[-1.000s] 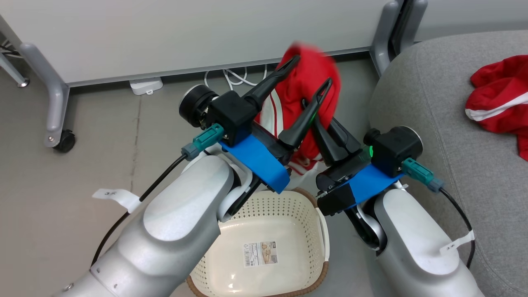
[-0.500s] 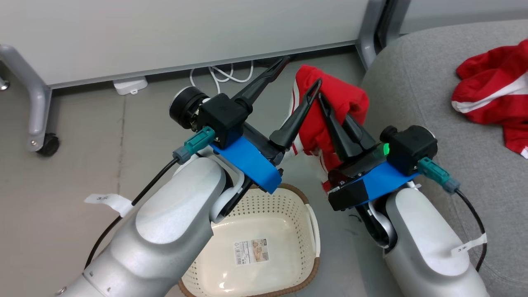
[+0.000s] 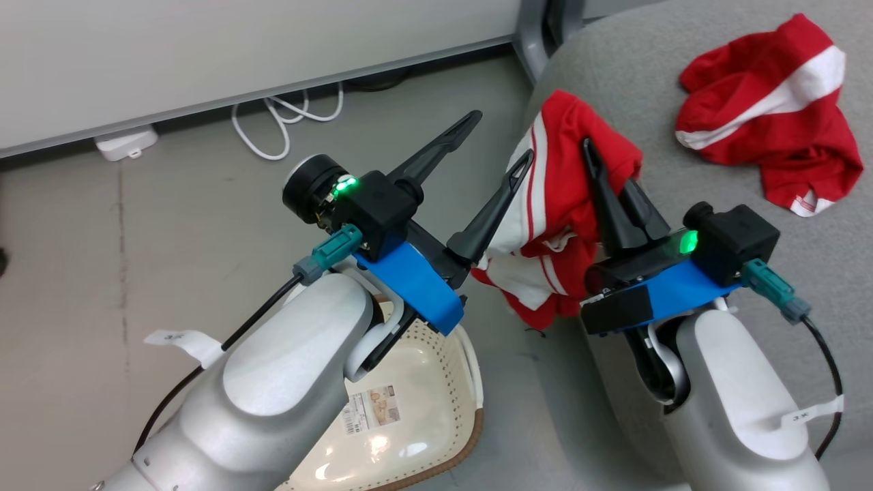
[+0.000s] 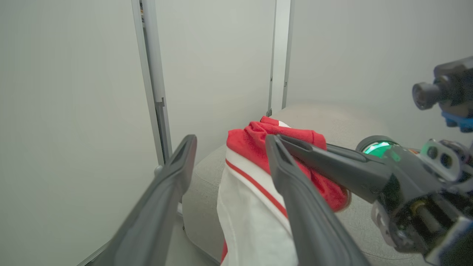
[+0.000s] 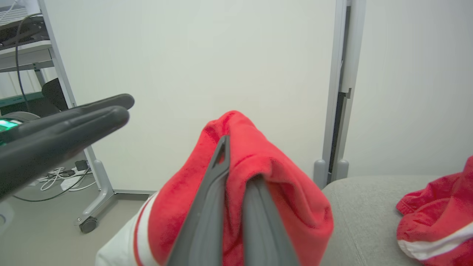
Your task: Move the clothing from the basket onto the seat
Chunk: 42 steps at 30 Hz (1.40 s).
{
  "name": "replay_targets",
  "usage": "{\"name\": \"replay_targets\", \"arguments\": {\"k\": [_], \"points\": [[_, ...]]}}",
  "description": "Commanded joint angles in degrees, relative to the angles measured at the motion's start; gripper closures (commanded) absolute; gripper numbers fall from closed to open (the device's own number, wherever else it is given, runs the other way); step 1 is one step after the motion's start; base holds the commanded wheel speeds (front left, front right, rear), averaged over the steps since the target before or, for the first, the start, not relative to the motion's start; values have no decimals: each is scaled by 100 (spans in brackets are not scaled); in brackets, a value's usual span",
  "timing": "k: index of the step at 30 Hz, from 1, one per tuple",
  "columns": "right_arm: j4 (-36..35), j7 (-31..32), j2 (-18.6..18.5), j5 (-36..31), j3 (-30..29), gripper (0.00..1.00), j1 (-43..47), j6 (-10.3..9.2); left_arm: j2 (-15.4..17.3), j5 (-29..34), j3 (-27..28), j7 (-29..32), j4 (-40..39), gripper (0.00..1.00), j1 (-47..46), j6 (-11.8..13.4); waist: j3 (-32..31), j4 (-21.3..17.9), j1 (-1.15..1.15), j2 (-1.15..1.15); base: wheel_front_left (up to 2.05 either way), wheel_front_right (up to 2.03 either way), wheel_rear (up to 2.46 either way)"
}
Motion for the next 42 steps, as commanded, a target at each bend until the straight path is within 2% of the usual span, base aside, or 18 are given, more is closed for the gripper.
{"name": "replay_targets", "arguments": {"k": [1, 9, 20, 32, 37, 42], "points": [[-58, -2, 4, -30, -80, 100, 76, 3, 50, 34, -10, 15, -19, 0, 56, 16, 84, -167, 0, 0, 0, 0, 0], [-284, -2, 3, -26, -533, 100, 275, 3, 110, 80, -170, 74, -95, 0, 108, 35, 271, -625, 0, 0, 0, 0, 0], [-445, -2, 4, -79, -815, 100, 584, 3, 153, 163, -324, 78, -77, 0, 111, 62, 379, -999, 0, 0, 0, 0, 0], [-845, -3, 4, -185, -992, 100, 500, 3, 153, 155, -339, 15, -67, 0, 134, 121, 413, -939, 0, 0, 0, 0, 0], [-1081, -2, 4, -317, -1173, 100, 16, 3, 174, 168, -306, 11, -111, 0, 34, 157, 626, -845, 0, 0, 0, 0, 0], [-1259, -2, -67, -554, -1530, 100, -834, 2, 216, 171, -288, 43, -151, 0, -69, 169, 996, -749, 0, 0, 0, 0, 0]]}}
